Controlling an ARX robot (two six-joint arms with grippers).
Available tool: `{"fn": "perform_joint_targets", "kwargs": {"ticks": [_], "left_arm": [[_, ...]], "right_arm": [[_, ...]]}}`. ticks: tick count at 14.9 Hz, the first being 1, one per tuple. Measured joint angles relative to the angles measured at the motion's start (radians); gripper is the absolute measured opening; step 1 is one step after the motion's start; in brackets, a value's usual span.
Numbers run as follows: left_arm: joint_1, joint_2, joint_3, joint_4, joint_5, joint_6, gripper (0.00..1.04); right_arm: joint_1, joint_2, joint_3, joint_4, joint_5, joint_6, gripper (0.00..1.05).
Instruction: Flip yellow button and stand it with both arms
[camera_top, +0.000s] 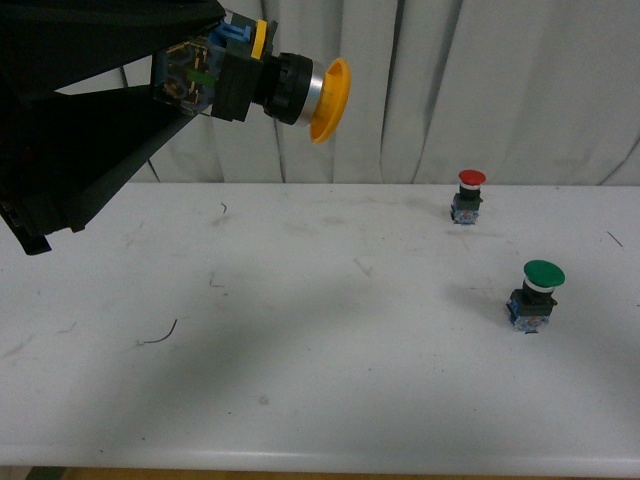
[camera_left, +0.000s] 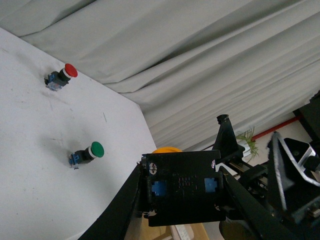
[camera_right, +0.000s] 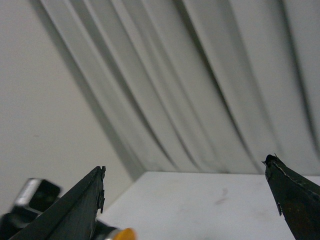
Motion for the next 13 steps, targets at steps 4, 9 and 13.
{"fn": "perform_joint_targets", "kwargs": {"ticks": [4,9,13], "left_arm": [[0.0,0.0,0.001,0.001,0.0,0.0,0.35],[0.0,-0.002,0.001,-0.003,0.0,0.0,0.35],[0.005,-0.006,0.001,-0.015,0.005,0.01,0.35]], "right_arm": [[0.058,0.156,-0.035,0.045,-0.126,0.47,0.98],[0.103,0.267,0.005,0.05,-0.148,0.769,0.98],[0.124,0.303,0.071,0.051,-0.126,0.809,0.98]]}}
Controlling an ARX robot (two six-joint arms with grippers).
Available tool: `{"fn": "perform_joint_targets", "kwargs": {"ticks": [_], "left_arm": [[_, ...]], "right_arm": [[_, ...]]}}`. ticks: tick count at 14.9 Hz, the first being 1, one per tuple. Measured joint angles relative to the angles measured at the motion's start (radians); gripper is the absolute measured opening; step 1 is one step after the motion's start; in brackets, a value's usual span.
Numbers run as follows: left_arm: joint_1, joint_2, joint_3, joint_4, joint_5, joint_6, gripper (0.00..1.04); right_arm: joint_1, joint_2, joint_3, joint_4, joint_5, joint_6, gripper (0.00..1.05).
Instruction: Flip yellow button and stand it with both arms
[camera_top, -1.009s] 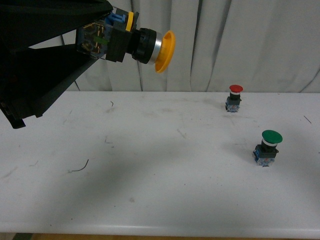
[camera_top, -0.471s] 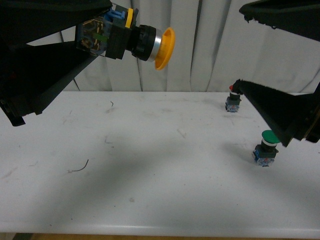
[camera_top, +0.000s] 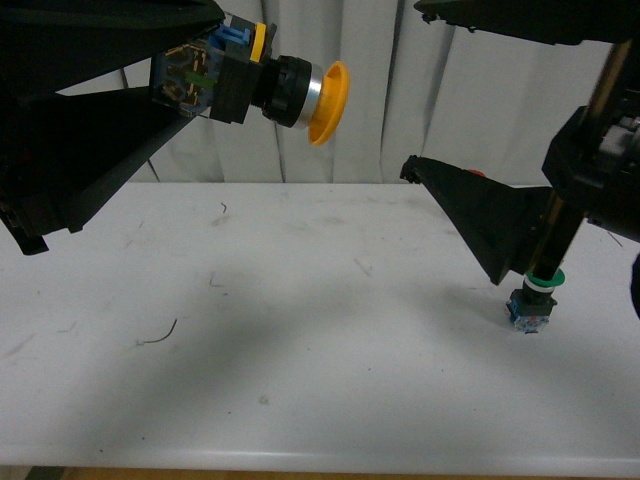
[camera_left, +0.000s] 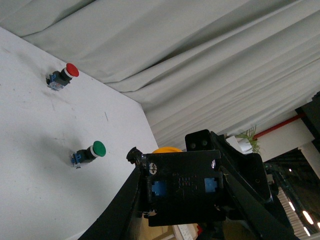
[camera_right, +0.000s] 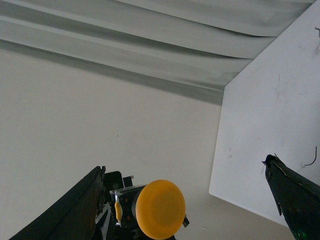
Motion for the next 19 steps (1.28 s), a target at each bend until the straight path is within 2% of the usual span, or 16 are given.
{"fn": "perform_joint_targets", "kwargs": {"ticks": [6,11,13,17,18,19], "left_arm": [[0.001,0.0,0.001,0.001,0.003,0.009,0.35],[-0.001,0.0,0.001,0.0,0.006,0.014,0.35],[-0.001,0.0,0.001,0.001,0.007,0.014,0.35],[-0.001,0.0,0.002,0.006,0.01,0.015,0.35],[-0.002,0.0,0.002,0.001,0.012,0.01,0.35],[-0.003,0.0,0.002,0.002,0.013,0.009,0.35]], "right_arm": [[0.106,0.032,0.061,-0.002,0.001,0.013,0.98],[0.143,0.054,0.126,0.0,0.025,0.013,0.98],[0.151,0.061,0.135,0.002,0.029,0.013,0.83],[0.156,0.079,0.139,-0.005,0.039,0.013,0.4],[0.156,0.08,0.139,-0.004,0.042,0.018,0.35],[0.155,0.08,0.14,-0.002,0.043,0.024,0.34]]}}
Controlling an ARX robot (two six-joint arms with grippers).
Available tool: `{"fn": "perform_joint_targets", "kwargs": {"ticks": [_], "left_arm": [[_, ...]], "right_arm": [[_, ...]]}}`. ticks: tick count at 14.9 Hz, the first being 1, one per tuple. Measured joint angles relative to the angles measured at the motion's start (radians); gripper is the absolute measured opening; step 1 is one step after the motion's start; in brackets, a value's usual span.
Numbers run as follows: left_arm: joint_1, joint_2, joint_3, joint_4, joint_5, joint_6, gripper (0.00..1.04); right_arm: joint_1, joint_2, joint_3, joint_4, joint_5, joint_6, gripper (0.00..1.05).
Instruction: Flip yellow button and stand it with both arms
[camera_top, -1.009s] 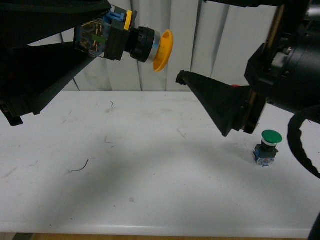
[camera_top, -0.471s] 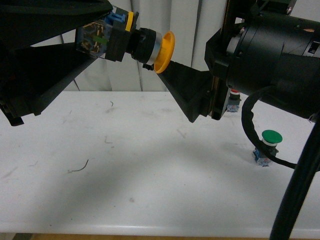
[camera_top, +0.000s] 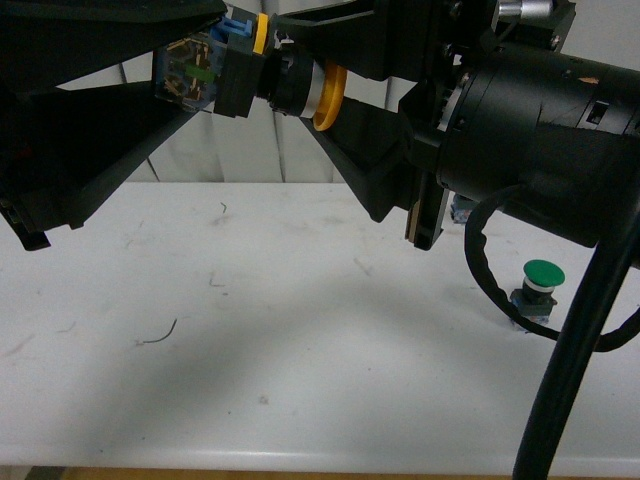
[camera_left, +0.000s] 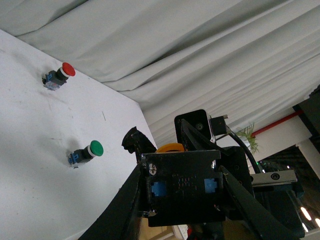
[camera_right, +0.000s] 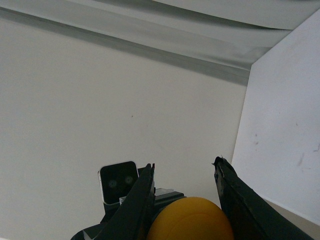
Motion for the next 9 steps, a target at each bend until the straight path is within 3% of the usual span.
{"fn": "perform_joint_targets", "kwargs": {"ticks": [7,9], "left_arm": [[-0.003,0.0,0.0,0.0,-0.003,0.001,0.37],[-0.006,-0.01,0.0,0.004,0.005,0.014,0.62]], "right_arm": [[-0.015,0.0,0.0,0.0,-0.001,0.001,0.34],[-0.027,0.0,0.003,0.0,0.004,-0.001,0.34]]}}
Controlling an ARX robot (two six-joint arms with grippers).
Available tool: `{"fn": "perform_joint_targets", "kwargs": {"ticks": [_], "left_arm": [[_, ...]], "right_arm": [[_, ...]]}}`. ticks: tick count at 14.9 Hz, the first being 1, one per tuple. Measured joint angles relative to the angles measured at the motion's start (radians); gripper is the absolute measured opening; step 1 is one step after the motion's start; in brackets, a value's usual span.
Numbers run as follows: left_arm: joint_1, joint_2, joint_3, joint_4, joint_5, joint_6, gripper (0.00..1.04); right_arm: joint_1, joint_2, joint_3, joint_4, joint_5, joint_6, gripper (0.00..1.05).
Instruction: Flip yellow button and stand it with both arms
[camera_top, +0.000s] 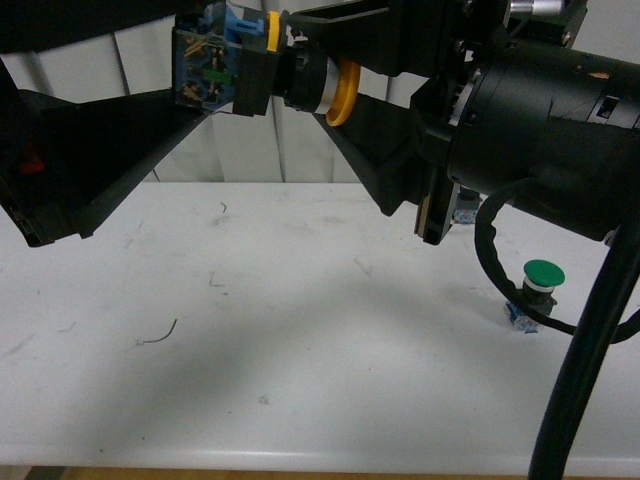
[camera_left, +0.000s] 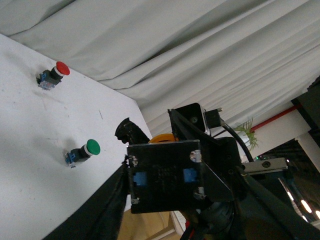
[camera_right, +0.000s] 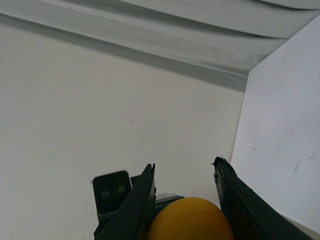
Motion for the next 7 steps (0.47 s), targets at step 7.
{"fn": "perform_joint_targets", "kwargs": {"ticks": [7], "left_arm": [[0.104,-0.138,-0.053,-0.106,0.026,0.029,0.98]], "right_arm": [[-0.014,0.0,0.0,-0.001,0.008,0.0,0.33]]}}
